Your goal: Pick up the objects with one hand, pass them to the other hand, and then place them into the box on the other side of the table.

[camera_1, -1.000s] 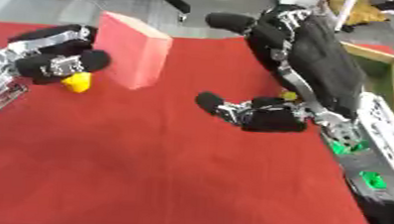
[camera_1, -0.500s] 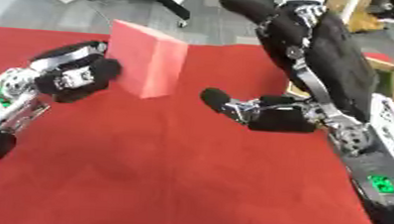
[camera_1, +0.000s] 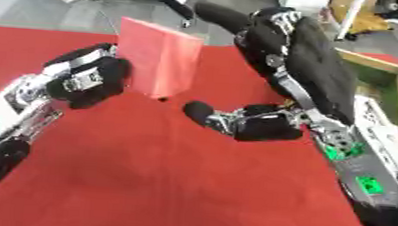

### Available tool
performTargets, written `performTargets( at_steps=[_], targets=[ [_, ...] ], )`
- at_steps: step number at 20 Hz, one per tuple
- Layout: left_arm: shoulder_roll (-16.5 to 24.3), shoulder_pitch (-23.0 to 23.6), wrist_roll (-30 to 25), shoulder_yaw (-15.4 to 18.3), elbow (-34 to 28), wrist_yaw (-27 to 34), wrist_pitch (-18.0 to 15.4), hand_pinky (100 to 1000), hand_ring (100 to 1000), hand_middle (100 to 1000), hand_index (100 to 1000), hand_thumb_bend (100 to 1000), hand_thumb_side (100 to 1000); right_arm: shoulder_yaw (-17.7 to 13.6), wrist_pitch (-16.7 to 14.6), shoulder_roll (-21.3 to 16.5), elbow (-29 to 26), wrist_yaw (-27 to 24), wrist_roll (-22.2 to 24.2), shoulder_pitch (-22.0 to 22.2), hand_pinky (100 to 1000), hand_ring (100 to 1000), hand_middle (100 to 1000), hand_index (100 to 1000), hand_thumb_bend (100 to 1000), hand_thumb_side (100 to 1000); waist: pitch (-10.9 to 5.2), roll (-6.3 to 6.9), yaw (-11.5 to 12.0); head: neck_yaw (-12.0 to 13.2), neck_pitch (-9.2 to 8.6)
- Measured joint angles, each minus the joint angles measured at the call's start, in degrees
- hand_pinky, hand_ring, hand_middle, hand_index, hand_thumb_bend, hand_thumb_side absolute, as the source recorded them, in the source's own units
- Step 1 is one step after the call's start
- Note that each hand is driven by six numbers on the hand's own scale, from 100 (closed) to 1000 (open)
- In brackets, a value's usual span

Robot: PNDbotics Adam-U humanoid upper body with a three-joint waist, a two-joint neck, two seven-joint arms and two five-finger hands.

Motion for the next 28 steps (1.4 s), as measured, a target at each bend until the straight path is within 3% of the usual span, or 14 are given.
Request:
performTargets(
  at_steps=[9, 28],
  targets=[
    [-0.55, -0.64, 0.67, -0.73, 0.01, -0.02, 0.47, 705, 623, 569, 602, 100, 602, 0.73, -0.70, 0.53, 0.00, -1.14, 3.19, 0.02, 373, 148, 128, 922, 477, 371, 0.00, 0.00, 0.26, -0.04, 0.14],
    [-0.54, 0.80, -0.33, -2.80, -0.32, -1.64, 1.28, 704, 623, 568, 601, 100, 617, 0.50, 0.69, 1.06, 0.00, -0.49, 1.35, -0.22, 368, 129, 107, 919, 469, 354, 0.09, 0.00, 0.28, -0.03, 0.60]
  ],
)
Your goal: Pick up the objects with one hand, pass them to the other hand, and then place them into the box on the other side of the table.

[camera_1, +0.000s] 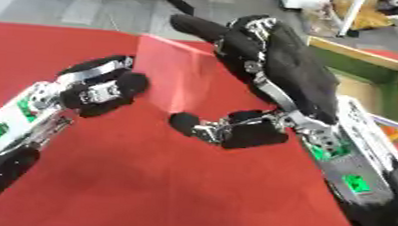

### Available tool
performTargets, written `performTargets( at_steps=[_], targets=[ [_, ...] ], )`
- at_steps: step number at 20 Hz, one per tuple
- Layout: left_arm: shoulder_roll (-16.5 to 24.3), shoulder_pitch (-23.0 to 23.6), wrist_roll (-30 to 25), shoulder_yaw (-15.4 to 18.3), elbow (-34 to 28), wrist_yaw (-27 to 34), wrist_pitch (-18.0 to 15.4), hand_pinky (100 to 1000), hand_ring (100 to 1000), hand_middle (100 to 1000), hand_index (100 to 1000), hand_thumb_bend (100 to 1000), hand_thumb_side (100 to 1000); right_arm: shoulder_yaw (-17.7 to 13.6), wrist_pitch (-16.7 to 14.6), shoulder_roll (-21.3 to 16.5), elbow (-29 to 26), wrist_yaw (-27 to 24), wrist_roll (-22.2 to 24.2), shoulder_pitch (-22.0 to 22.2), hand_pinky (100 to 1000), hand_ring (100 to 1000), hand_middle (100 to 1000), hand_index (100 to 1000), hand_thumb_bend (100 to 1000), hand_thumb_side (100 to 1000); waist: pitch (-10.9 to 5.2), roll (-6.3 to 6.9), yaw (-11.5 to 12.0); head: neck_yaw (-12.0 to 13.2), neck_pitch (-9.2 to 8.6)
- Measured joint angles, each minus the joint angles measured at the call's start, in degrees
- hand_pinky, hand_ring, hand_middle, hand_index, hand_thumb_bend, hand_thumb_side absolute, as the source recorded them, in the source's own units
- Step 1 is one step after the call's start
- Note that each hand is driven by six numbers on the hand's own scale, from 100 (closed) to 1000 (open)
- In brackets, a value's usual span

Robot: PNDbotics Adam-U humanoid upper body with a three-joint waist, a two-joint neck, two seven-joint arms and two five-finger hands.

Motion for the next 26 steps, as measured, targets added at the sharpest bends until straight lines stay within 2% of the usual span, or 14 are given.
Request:
performTargets(
  at_steps=[8, 16, 21, 26],
  targets=[
    [0.01, 0.34, -0.06, 0.00, -0.07, 0.01, -0.08, 707, 626, 571, 603, 100, 614, 0.00, 0.32, 0.00, 0.00, 0.97, 0.12, 0.11, 362, 134, 111, 879, 450, 340, 0.00, 0.00, 0.04, 0.01, 0.00],
    [0.12, 0.35, -0.79, 0.01, -0.72, 0.01, -0.24, 712, 636, 577, 610, 100, 613, 0.01, 0.17, 0.03, -0.50, 1.22, 0.00, 0.13, 324, 132, 100, 721, 406, 287, 0.00, 0.02, 0.04, 0.02, 0.00],
    [0.29, 0.35, -1.72, 0.02, -1.00, -0.15, -0.49, 718, 647, 587, 620, 100, 616, 0.12, 0.07, 0.11, -0.67, 0.85, -0.01, 0.14, 272, 121, 100, 610, 344, 230, 0.00, 0.02, -0.02, 0.02, 0.00],
    [0.56, 0.35, -2.93, 0.04, -1.08, -0.65, -0.94, 722, 654, 593, 626, 100, 618, 0.41, -0.02, 0.38, -0.69, -0.13, 0.13, 0.26, 269, 117, 100, 596, 331, 210, 0.00, 0.02, -0.09, 0.02, 0.00]
  ],
)
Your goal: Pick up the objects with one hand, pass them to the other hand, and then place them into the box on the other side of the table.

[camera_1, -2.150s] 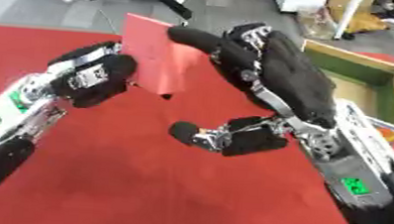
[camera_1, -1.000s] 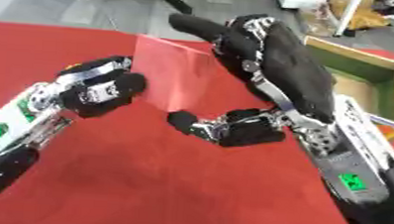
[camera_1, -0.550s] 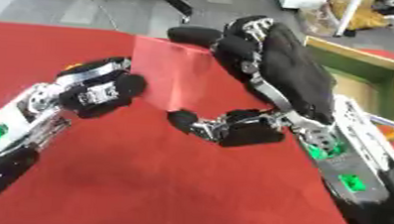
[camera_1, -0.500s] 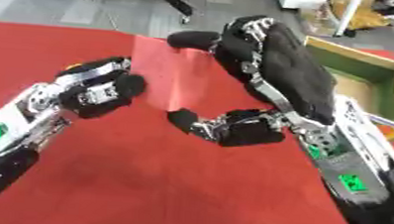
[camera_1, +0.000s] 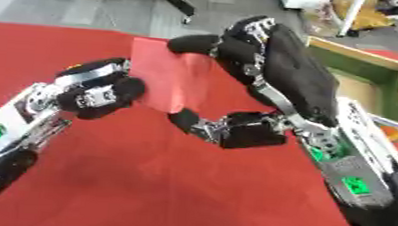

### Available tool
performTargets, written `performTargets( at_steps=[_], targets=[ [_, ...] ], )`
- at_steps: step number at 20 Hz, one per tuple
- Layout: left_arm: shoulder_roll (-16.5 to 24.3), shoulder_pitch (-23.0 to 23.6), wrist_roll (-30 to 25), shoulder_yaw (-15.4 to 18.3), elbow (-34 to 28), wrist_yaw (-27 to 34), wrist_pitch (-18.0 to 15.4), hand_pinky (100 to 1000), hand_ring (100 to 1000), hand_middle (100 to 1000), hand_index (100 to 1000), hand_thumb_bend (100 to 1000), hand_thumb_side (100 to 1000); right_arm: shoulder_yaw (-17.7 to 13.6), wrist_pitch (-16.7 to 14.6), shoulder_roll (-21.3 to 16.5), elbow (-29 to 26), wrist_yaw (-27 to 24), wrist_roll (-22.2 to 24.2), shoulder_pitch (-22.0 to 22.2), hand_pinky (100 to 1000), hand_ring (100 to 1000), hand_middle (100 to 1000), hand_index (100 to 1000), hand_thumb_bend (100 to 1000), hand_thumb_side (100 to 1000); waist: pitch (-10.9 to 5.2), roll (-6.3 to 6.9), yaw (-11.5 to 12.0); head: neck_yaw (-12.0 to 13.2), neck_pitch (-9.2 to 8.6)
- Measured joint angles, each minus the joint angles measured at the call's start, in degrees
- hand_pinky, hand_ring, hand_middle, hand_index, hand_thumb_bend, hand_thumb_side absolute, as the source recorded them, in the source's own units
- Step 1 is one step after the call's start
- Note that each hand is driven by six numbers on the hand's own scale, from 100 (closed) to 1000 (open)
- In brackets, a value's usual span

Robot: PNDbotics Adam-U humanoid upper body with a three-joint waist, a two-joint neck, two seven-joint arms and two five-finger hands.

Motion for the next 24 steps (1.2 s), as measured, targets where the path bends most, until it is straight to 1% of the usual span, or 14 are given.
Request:
performTargets(
  at_steps=[2, 6, 7, 9, 11, 15, 19, 24],
  targets=[
    [0.02, 0.00, -0.39, 0.04, 0.00, -0.11, -0.19, 722, 653, 592, 626, 100, 617, 0.00, -0.02, 0.04, -0.01, -0.27, 0.07, 0.00, 275, 115, 100, 666, 367, 247, 0.00, 0.00, -0.03, 0.01, 0.00],
    [0.15, 0.05, -0.96, 0.16, -0.04, -0.29, -0.42, 723, 653, 591, 625, 100, 618, -0.16, -0.01, 0.04, -0.03, -0.42, 0.09, 0.00, 295, 114, 106, 881, 456, 331, 0.00, 0.00, -0.12, 0.01, 0.00],
    [0.16, 0.05, -1.06, 0.15, -0.05, -0.30, -0.49, 723, 654, 591, 625, 100, 618, -0.27, 0.00, 0.04, -0.03, -0.40, 0.10, 0.00, 296, 111, 112, 902, 475, 347, 0.00, 0.00, -0.14, 0.01, 0.00],
    [0.18, 0.07, -1.26, 0.12, -0.08, -0.34, -0.52, 723, 654, 591, 625, 100, 617, -0.41, 0.06, 0.04, -0.02, -0.32, 0.11, 0.00, 298, 109, 117, 915, 491, 363, 0.00, 0.00, -0.22, 0.01, 0.00],
    [0.20, 0.07, -1.45, -0.02, -0.25, -0.47, -0.58, 723, 654, 591, 625, 100, 616, -0.44, 0.16, 0.04, -0.01, -0.22, 0.17, 0.00, 301, 108, 123, 935, 549, 415, 0.00, 0.00, -0.24, 0.01, 0.00],
    [0.25, 0.16, -1.59, -0.05, -0.39, -0.88, -0.68, 721, 652, 583, 617, 100, 609, -0.53, 0.40, 0.04, 0.00, -0.28, 0.61, 0.03, 302, 103, 122, 942, 582, 449, 0.00, 0.01, -0.32, 0.01, 0.00],
    [0.50, 0.50, -1.41, -0.05, -0.55, -1.76, -1.30, 721, 652, 580, 614, 100, 599, -0.52, 0.93, 0.04, 0.01, -1.67, 2.22, 0.08, 296, 100, 110, 921, 558, 458, 0.00, 0.01, -0.38, 0.01, 0.00],
    [0.52, 0.55, -0.96, 0.30, -1.15, -2.50, -2.42, 721, 652, 582, 616, 100, 585, -0.49, 1.21, 0.04, 0.01, -4.05, 4.45, 0.10, 278, 100, 100, 849, 480, 401, 0.00, 0.01, -0.47, 0.00, 0.00]
  ],
)
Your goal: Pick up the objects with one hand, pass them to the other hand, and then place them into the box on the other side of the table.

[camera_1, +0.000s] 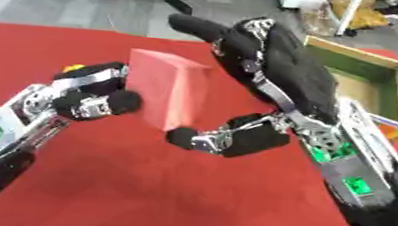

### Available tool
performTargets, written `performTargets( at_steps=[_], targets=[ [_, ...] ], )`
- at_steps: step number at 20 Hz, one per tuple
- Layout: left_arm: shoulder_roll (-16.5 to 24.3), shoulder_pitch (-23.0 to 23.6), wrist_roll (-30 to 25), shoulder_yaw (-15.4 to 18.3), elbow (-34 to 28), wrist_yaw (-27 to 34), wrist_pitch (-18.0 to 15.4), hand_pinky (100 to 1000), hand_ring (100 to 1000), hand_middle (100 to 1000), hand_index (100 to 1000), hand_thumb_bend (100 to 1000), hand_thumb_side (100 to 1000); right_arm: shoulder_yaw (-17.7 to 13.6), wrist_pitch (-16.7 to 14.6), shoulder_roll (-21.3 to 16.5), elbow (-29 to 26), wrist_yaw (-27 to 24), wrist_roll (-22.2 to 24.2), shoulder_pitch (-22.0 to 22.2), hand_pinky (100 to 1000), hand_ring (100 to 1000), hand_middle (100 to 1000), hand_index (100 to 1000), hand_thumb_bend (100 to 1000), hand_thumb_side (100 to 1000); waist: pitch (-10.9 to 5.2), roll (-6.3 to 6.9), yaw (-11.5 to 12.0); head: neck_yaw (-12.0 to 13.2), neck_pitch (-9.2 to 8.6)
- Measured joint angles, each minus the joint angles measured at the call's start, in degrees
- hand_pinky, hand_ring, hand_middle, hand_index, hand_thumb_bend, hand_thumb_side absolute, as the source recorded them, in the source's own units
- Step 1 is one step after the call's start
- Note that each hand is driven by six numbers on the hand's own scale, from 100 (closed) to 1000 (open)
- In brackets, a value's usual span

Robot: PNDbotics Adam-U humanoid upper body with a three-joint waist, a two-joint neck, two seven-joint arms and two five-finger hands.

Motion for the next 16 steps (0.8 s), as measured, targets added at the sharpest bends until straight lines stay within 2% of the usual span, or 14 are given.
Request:
performTargets(
  at_steps=[7, 10, 12, 16],
  targets=[
    [0.00, -0.01, 0.46, 0.25, -0.42, -0.13, -0.51, 721, 654, 589, 621, 100, 579, 0.02, 0.26, 0.01, -0.01, -1.01, 0.98, -0.07, 245, 100, 100, 721, 394, 335, 0.00, 0.00, -0.02, -0.01, 0.00],
    [0.00, -0.01, 0.53, 0.35, -0.59, -0.17, -0.58, 721, 656, 598, 629, 100, 577, 0.10, 0.39, 0.04, -0.05, -1.43, 0.84, -0.08, 224, 100, 100, 613, 295, 232, 0.00, 0.00, -0.02, -0.03, 0.01],
    [0.00, -0.01, 0.56, 0.39, -0.59, -0.22, -0.60, 721, 656, 599, 631, 100, 577, 0.13, 0.48, 0.05, -0.15, -1.52, 0.68, -0.08, 222, 100, 100, 589, 254, 178, 0.00, 0.00, -0.02, -0.04, 0.01],
    [0.00, -0.02, 0.59, 0.41, -0.61, -0.23, -0.64, 722, 660, 613, 647, 100, 603, 0.15, 0.41, 0.05, -0.19, -1.60, 0.23, -0.08, 217, 100, 100, 560, 235, 149, 0.00, 0.00, 0.00, -0.04, 0.01]
  ],
)
